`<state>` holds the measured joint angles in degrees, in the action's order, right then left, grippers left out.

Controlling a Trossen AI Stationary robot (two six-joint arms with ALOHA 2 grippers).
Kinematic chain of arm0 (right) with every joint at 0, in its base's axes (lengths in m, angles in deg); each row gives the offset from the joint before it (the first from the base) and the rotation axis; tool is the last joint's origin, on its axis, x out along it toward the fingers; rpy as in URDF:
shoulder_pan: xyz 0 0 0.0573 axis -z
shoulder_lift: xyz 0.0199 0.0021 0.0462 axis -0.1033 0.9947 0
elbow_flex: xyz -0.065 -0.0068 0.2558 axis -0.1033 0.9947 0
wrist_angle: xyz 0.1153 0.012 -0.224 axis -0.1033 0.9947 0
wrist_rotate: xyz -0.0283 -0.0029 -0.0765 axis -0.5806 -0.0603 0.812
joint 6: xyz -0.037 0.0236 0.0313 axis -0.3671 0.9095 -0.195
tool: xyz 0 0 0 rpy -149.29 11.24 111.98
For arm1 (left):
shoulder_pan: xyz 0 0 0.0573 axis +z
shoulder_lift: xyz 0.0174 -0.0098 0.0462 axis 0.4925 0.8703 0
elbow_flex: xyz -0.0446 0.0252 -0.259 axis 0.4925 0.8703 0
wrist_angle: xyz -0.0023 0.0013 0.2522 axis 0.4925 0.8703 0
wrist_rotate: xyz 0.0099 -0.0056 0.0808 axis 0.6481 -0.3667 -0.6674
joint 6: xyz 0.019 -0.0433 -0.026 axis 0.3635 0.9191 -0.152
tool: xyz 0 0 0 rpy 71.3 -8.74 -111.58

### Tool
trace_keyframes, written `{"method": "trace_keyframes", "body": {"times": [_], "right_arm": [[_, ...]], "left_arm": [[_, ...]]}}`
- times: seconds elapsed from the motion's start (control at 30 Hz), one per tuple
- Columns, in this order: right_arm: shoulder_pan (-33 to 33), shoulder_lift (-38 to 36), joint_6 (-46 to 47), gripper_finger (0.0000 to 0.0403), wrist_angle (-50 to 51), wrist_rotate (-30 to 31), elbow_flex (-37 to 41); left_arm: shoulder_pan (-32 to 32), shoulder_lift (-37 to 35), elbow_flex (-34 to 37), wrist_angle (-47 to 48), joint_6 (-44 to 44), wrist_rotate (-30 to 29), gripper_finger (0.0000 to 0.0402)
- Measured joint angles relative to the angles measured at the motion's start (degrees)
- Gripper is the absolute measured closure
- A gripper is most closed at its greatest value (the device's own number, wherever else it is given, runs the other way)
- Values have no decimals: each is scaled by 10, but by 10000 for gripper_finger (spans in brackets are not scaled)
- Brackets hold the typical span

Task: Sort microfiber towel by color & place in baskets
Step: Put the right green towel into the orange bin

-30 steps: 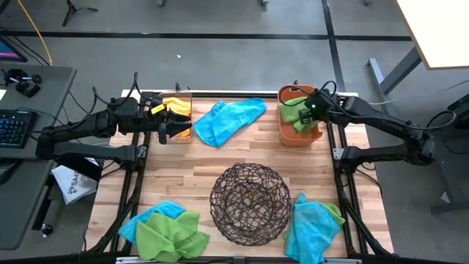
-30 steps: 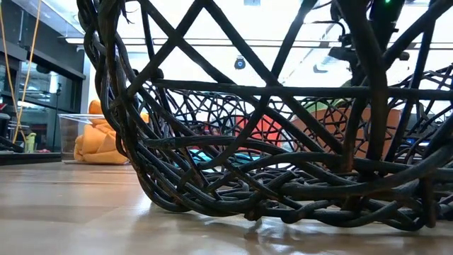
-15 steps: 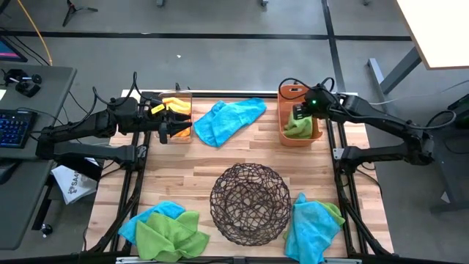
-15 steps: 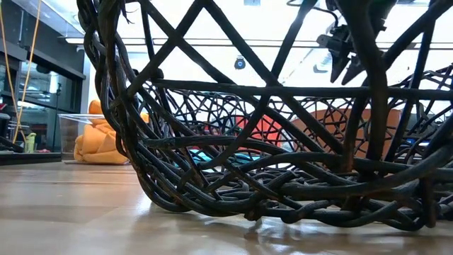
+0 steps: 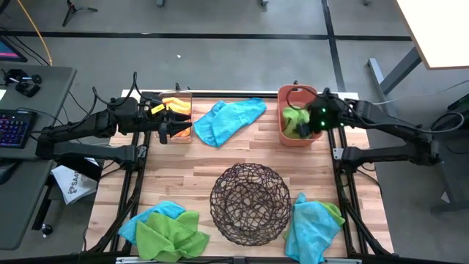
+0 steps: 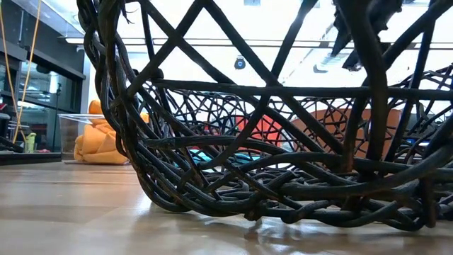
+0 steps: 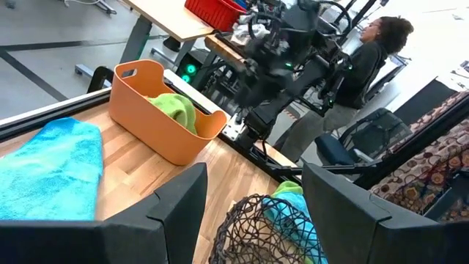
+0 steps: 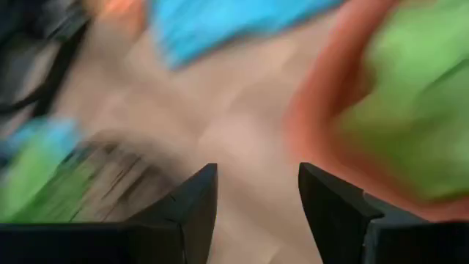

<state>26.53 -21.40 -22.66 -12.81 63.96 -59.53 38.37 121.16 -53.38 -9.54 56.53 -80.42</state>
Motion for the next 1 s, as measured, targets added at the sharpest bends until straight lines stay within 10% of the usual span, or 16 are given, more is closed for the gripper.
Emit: {"method": "trace_keyframes", "body": {"times": [0.17, 0.53, 1.0], "right_arm": [[-107, -9, 96, 208, 25, -105, 0], [-372, 13, 265, 208, 172, -58, 0], [-484, 13, 428, 208, 220, -10, 3]], "left_arm": [[0, 0, 0, 0, -14, 0, 188], [0, 0, 0, -10, -15, 0, 188], [0, 0, 0, -28, -15, 0, 188]]}}
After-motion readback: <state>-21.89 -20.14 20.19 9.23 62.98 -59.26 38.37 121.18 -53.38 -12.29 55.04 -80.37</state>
